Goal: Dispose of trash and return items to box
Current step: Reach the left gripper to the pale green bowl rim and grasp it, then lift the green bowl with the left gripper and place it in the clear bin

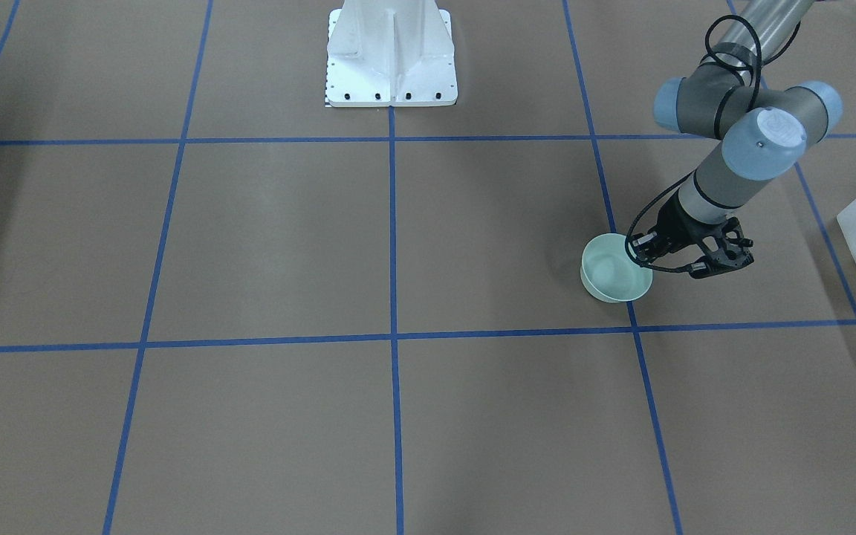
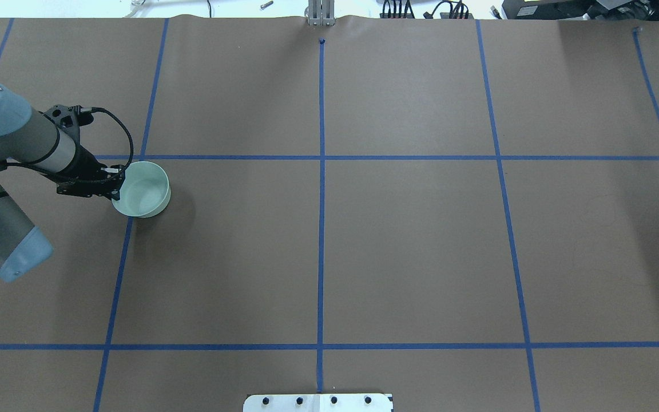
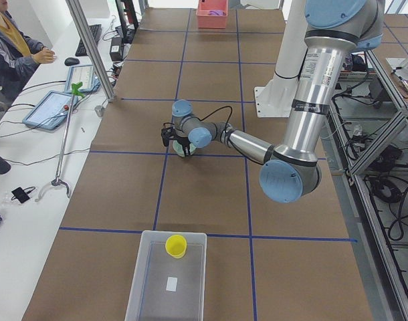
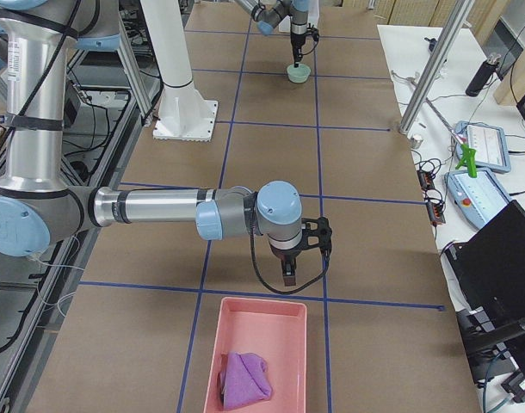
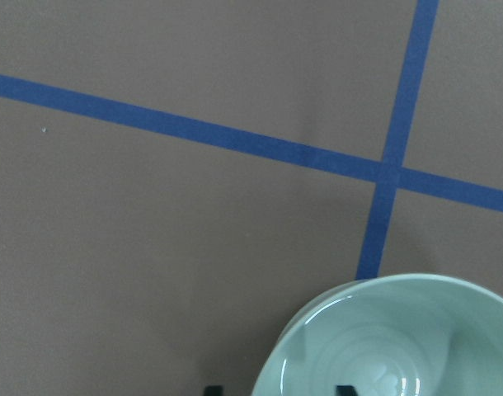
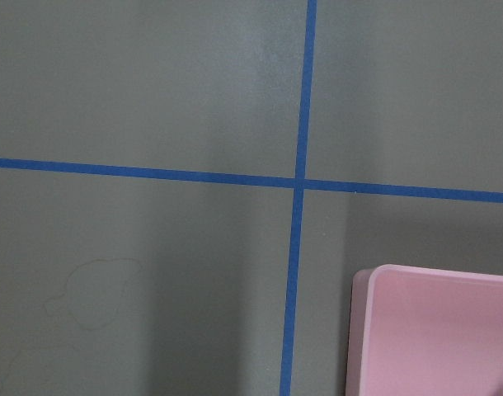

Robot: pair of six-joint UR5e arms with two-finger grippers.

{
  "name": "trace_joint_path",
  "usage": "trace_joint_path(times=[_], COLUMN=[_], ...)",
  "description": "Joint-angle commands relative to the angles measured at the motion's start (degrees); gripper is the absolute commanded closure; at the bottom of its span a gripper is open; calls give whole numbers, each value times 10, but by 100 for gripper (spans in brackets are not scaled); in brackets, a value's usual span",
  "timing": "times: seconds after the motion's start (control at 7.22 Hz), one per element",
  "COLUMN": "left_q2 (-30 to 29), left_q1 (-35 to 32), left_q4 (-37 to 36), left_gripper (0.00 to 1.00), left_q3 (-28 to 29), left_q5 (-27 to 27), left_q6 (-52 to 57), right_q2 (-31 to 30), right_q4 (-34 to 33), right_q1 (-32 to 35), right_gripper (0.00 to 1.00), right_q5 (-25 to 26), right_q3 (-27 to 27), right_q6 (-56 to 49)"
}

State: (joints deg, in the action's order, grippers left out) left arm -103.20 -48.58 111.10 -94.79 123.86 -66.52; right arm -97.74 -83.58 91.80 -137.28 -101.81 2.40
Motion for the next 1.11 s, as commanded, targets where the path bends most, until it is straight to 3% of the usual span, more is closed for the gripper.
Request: trace_joint_path(times=[0.0,0.14,0.28,0.42,0.55,0.69,0.83,0.97], left_q2=[6,14,70,124,141,142,116,109], left_q1=[-62,-133,-209,-266,-344,-417,-471,-494], left_q4=[-6,-6,-6,-7,-18,-26,-28,-28], left_gripper=[100,100,100,100,100,100,100,100], left_q3=[-44,-44,-43,-32,20,108,201,246], left_q5=[71,138,175,177,185,188,188,181], left_q6=[9,61,182,325,472,625,729,764], right_q2=[0,1,1,1,1,2,6,6], right_q4=[0,0,1,2,3,3,3,3], right_q1=[0,-9,-31,-56,-70,-79,-85,-86], right_gripper=[0,0,0,0,0,0,0,0], right_q5=[0,0,2,3,4,5,6,7], right_q3=[-1,-8,-24,-46,-58,-60,-59,-59], right_q6=[1,8,49,95,115,117,117,117])
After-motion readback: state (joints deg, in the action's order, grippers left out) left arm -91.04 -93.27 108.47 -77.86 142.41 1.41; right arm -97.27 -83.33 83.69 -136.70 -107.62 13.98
